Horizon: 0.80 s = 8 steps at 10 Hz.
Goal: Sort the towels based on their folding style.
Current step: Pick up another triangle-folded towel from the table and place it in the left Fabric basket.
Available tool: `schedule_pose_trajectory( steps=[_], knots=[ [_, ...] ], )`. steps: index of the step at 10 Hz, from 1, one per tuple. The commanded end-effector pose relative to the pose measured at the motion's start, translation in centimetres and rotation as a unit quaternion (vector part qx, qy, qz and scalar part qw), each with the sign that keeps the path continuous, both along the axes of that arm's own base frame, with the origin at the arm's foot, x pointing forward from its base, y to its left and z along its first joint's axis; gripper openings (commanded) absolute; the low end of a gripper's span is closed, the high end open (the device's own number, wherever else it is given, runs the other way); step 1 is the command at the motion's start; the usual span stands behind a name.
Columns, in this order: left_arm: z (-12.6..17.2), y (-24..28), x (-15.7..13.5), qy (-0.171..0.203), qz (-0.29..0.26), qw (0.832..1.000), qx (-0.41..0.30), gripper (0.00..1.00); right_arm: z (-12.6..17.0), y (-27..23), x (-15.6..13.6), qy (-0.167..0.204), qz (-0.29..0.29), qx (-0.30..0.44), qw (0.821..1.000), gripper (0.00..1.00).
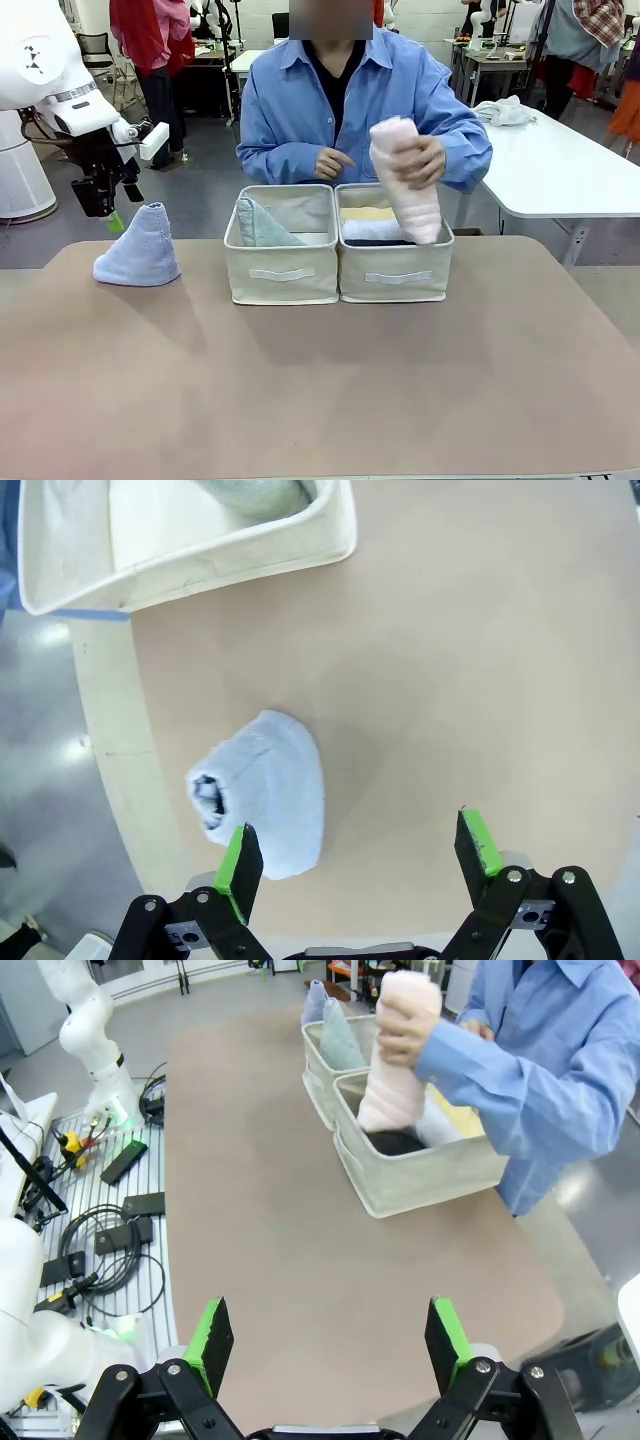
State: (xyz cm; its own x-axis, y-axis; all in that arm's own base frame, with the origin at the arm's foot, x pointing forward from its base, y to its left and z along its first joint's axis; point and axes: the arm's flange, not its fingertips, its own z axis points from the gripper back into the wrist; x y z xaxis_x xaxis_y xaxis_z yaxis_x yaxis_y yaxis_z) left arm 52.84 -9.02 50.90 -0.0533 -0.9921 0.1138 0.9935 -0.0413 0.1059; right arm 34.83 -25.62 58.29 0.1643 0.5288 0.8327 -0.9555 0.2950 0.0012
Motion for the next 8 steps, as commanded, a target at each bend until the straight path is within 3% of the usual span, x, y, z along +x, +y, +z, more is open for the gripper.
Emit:
schedule_pose_trajectory(
  steps=[1,3,8],
  knots=[
    [0.0,-0.8,3.8,-0.038,0.013,0.998,0.049,1.0,0.0,-0.2,0.1,-0.004,0.006,0.004,1.0,1.0],
    [-1.4,-1.6,5.6,-0.045,-0.023,0.997,0.066,1.0,0.0,-0.2,0.1,-0.004,0.006,0.004,1.0,1.0],
    [-5.0,-2.4,7.3,-0.009,-0.019,0.996,0.092,1.0,0.0,-0.2,0.1,-0.004,0.006,0.004,1.0,1.0]
  ],
)
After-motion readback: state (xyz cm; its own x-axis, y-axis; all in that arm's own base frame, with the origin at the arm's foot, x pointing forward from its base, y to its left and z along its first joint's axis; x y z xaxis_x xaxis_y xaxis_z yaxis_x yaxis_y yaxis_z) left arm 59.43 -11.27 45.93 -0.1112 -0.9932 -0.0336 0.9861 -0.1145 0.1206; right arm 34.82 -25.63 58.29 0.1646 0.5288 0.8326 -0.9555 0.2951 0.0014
